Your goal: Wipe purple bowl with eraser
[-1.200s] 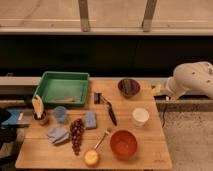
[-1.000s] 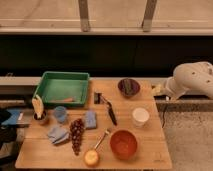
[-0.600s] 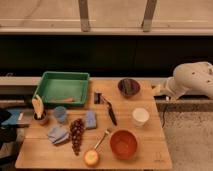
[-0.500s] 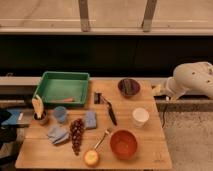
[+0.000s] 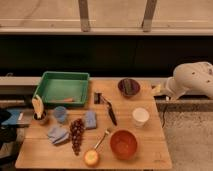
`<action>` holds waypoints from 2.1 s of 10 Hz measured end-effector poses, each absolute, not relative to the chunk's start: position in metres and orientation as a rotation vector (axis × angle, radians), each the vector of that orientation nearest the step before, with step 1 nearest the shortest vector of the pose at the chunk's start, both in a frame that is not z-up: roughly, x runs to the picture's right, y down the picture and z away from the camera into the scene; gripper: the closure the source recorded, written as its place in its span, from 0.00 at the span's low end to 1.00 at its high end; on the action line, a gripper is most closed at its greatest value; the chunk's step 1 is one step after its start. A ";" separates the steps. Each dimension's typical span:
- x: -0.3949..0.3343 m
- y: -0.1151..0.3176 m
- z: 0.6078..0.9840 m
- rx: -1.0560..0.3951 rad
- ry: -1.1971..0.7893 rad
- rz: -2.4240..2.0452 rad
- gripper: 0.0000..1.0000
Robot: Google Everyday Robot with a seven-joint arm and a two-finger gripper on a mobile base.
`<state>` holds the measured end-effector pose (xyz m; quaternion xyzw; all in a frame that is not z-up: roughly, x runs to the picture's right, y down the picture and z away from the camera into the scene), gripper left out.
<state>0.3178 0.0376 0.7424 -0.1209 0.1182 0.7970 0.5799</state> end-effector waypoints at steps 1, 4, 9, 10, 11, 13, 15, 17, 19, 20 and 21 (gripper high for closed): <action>0.318 0.038 0.742 -0.283 0.276 1.863 0.30; 0.318 0.038 0.742 -0.283 0.276 1.863 0.30; 0.317 0.038 0.743 -0.340 0.287 1.820 0.30; 0.314 0.036 0.743 -0.356 0.272 1.827 0.30; 0.311 0.034 0.743 -0.369 0.251 1.845 0.30; 0.292 0.023 0.743 -0.355 0.190 1.825 0.30; 0.268 0.014 0.752 -0.350 0.154 1.775 0.30; 0.230 0.005 0.769 -0.372 0.130 1.700 0.30; 0.207 0.000 0.778 -0.387 0.103 1.644 0.30; 0.170 -0.011 0.793 -0.382 0.034 1.549 0.30; 0.168 -0.013 0.792 -0.384 0.029 1.548 0.30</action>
